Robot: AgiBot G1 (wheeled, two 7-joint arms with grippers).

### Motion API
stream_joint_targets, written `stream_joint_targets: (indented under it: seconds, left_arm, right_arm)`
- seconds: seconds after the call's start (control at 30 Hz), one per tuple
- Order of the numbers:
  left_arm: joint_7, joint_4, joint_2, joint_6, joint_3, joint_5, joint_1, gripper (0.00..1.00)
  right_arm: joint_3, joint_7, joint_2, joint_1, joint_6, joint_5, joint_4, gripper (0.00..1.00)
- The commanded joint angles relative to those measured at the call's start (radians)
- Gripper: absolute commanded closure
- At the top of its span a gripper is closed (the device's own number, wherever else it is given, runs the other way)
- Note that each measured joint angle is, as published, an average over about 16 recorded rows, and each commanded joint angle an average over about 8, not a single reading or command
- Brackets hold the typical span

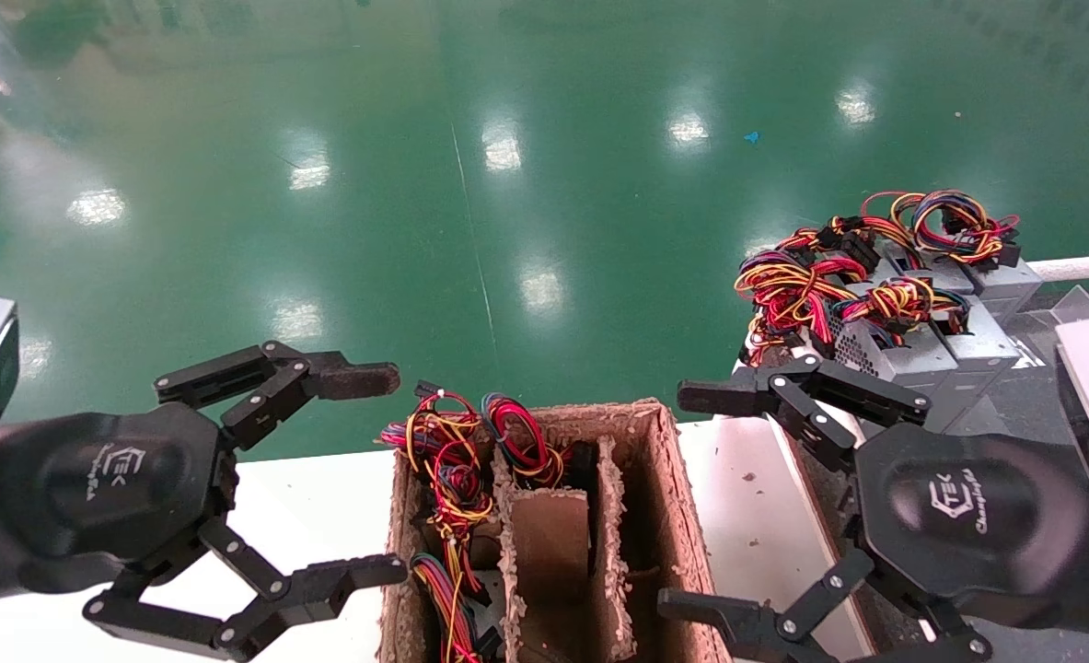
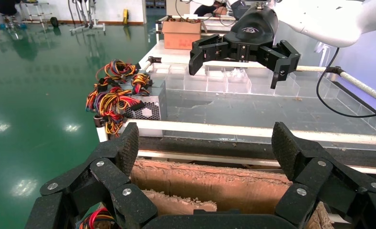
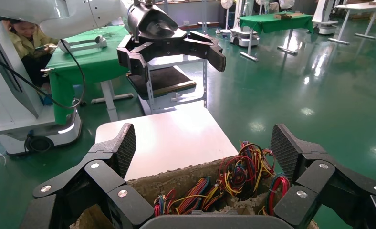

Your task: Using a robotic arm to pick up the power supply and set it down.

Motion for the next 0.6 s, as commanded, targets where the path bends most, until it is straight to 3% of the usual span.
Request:
stream_joint_targets:
  seconds: [0.03, 0.43, 0.47, 0.6]
  left_arm:
    - [0.0, 0.0, 0.0, 0.0, 0.0, 0.0, 0.0, 0.0]
    - [0.0, 0.0, 0.0, 0.0, 0.0, 0.0, 0.0, 0.0]
    - [0.0, 0.0, 0.0, 0.0, 0.0, 0.0, 0.0, 0.08]
    - [0.0, 0.0, 0.0, 0.0, 0.0, 0.0, 0.0, 0.58]
  right_arm:
    - [0.0, 0.0, 0.0, 0.0, 0.0, 0.0, 0.0, 0.0]
    - [0.0, 0.0, 0.0, 0.0, 0.0, 0.0, 0.0, 0.0]
    - [0.0, 0.0, 0.0, 0.0, 0.0, 0.0, 0.0, 0.0]
    - [0.0, 0.0, 0.0, 0.0, 0.0, 0.0, 0.0, 0.0]
